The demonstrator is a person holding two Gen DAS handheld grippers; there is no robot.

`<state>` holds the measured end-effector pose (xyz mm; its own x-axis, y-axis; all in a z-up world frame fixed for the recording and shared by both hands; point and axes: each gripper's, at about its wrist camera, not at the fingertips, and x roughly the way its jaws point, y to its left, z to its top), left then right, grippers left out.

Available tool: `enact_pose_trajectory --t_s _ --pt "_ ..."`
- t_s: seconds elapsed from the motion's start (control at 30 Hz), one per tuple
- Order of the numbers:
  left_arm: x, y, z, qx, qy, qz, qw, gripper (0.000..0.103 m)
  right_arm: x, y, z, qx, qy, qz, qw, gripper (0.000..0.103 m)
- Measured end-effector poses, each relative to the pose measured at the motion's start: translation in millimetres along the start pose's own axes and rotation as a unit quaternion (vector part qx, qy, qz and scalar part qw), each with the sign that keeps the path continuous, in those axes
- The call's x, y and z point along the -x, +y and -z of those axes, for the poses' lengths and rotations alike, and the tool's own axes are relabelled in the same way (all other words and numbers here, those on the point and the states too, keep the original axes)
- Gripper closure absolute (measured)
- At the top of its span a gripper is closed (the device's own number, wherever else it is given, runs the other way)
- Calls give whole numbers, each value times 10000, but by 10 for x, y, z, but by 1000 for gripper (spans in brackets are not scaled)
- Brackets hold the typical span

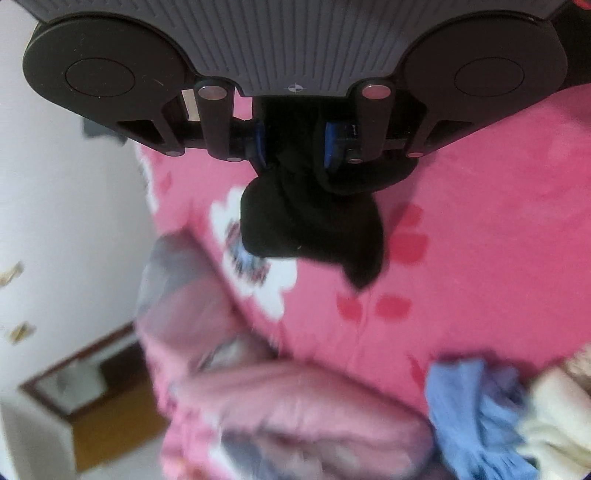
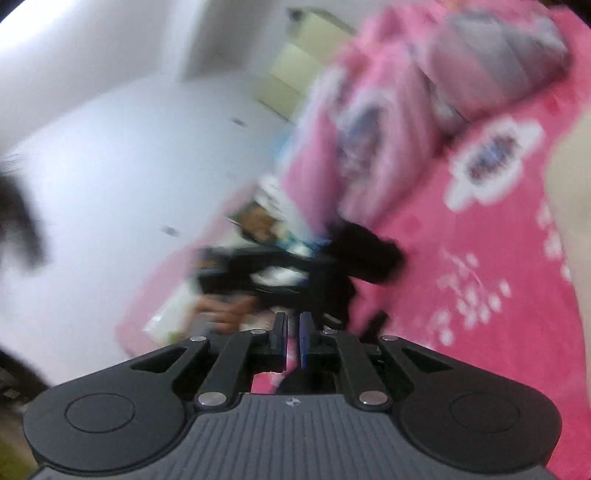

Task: Fold clothes

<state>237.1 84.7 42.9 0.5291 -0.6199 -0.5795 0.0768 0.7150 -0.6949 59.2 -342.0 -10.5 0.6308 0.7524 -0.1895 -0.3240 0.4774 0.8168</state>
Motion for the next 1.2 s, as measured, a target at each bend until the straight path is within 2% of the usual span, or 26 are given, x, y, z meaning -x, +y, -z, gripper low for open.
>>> enact_pose_trajectory --t_s 0.07,0.13,0.2,0.23,0.27,0.33,0.37,0.43,0.47,0.5,0.57,0.63,0.7,0.8,0.9,0.97,1.07,1.17,1.2 --pt "336 173 85 133 -387 16 9992 75 -268 -93 117 -276 413 255 9984 83" --pt "621 374 193 300 -671 30 9973 75 -422 -176 260 -419 721 500 9953 69" --pt "878 623 367 486 -878 -97 9949 75 -575 -200 404 -572 1016 640 9911 48" --pt "1005 750 457 580 -980 -172 9933 75 -647 -217 448 -633 1145 682 9891 44" --pt "1126 894 573 713 -1079 -252 9913 75 -741 -222 483 -672 1289 716 9868 36" --pt "1278 1151 788 993 -1240 -313 9868 75 -905 -185 551 -655 1487 767 9837 32" --pt "1343 1286 900 1147 -1313 -329 9841 75 -984 -165 586 -640 1580 792 9822 34" --pt "1409 1493 1093 1433 -1395 -318 9793 75 -1093 -115 598 -539 1636 798 9818 62" --pt "1432 1583 1173 1566 -1439 -260 9768 75 -1158 -106 588 -558 1677 769 9812 94" --pt "1441 1636 1238 1650 -1487 -195 9748 75 -1223 -97 578 -577 1718 740 9806 96" --pt "1459 1682 1343 1737 -1608 -21 9716 75 -1200 32 440 -307 1478 881 9846 97" --pt "1502 1626 1409 1650 -1751 233 9704 75 -1097 247 129 221 837 898 9922 97" --pt "1524 1520 1434 1450 -1782 483 9720 75 -870 496 -202 724 92 864 9936 97" --pt "1535 1355 1558 1131 -1592 794 9775 75 -399 873 -570 1489 -860 946 9806 97" --pt "1489 1322 1727 974 -1178 903 9841 75 77 1049 -693 1920 -1501 1276 9614 97" --pt "1460 1352 1830 981 -968 917 9862 74 292 981 -666 1843 -1636 1503 9574 97" --pt "1424 1414 1957 1066 -652 896 9881 73 506 647 -441 1369 -1416 2217 9550 97" --pt "1412 1426 2001 1045 -368 684 9915 71 703 233 -151 596 -1164 2914 9476 97" --pt "1429 1420 2013 1028 -312 634 9922 71 796 111 -55 328 -1175 3015 9456 97"
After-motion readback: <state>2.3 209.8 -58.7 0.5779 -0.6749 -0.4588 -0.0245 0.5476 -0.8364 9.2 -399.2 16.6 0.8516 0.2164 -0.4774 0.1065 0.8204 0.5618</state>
